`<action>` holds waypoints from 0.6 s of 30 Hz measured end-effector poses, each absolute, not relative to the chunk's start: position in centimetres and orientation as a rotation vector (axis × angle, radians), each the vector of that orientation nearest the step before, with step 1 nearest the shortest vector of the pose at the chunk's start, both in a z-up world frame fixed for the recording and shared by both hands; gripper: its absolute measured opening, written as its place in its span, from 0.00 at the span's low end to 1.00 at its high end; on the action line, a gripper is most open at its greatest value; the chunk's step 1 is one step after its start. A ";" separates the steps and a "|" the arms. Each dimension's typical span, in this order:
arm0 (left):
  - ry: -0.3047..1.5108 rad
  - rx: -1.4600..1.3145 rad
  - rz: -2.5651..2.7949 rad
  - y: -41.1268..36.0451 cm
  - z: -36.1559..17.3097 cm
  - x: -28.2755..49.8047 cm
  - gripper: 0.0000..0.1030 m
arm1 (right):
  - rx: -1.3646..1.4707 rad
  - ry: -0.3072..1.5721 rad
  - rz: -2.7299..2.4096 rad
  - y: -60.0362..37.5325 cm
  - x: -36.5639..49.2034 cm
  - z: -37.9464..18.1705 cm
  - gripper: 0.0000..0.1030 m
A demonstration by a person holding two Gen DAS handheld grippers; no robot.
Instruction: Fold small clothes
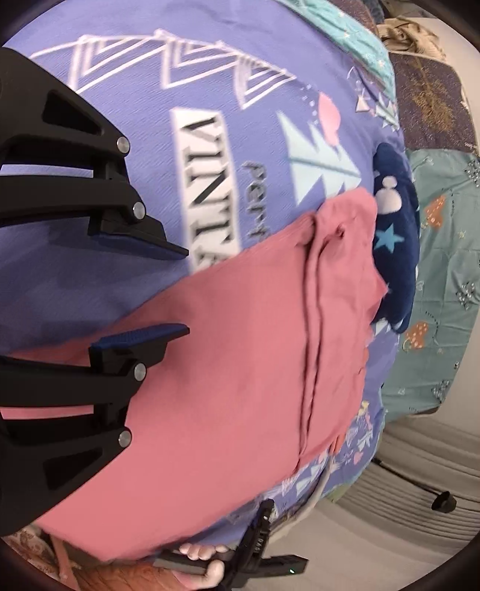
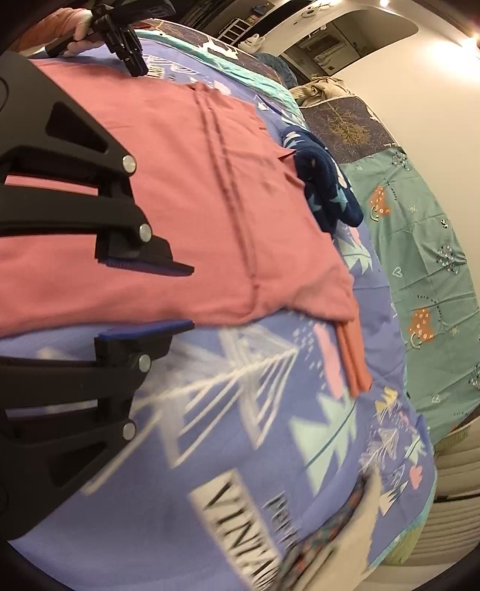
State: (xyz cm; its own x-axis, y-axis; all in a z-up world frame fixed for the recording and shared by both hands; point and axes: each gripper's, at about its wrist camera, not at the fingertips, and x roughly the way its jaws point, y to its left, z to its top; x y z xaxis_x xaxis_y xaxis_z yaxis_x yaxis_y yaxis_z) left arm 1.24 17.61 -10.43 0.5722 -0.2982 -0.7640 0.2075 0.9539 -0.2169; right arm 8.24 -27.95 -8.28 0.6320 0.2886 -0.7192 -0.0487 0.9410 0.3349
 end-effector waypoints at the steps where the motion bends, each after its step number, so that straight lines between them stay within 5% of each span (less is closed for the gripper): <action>1: 0.920 -0.104 -0.312 17.3 -10.5 0.6 0.36 | 0.303 0.873 0.198 -28.3 7.7 -8.4 0.26; 18: 0.941 -0.152 -0.462 15.3 -11.1 -9.8 0.36 | 0.449 0.949 0.372 -32.4 -5.8 -10.7 0.29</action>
